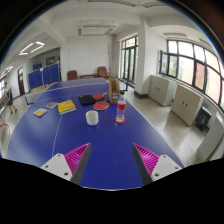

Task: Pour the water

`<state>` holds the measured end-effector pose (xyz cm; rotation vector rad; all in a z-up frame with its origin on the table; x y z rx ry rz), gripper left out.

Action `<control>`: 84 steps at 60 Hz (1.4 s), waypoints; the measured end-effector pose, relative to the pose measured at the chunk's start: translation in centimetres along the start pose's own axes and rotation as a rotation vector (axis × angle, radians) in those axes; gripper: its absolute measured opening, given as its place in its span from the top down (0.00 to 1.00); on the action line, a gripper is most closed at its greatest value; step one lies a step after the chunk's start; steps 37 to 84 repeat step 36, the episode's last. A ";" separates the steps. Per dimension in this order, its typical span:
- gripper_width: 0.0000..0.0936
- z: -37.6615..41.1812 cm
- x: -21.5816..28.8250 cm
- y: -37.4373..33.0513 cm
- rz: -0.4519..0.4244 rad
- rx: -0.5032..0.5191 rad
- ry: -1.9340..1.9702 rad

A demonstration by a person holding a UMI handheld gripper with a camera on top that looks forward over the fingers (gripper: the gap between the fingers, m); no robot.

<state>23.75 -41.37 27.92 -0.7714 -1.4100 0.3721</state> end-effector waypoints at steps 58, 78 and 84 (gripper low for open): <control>0.09 -0.7 -5.6 -13.3 -0.072 -0.041 -0.060; 0.09 -0.7 -5.6 -13.3 -0.072 -0.041 -0.060; 0.09 -0.7 -5.6 -13.3 -0.072 -0.041 -0.060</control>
Point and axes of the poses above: the point between the fingertips, and its own axes, seen from behind it with the camera up: z to the left, x up, y forward, the way the camera looks, the point moved 6 cm from there along -y, backward, against the way the camera looks, and after that the axes turned 11 degrees about z, right-handed, at the moved point
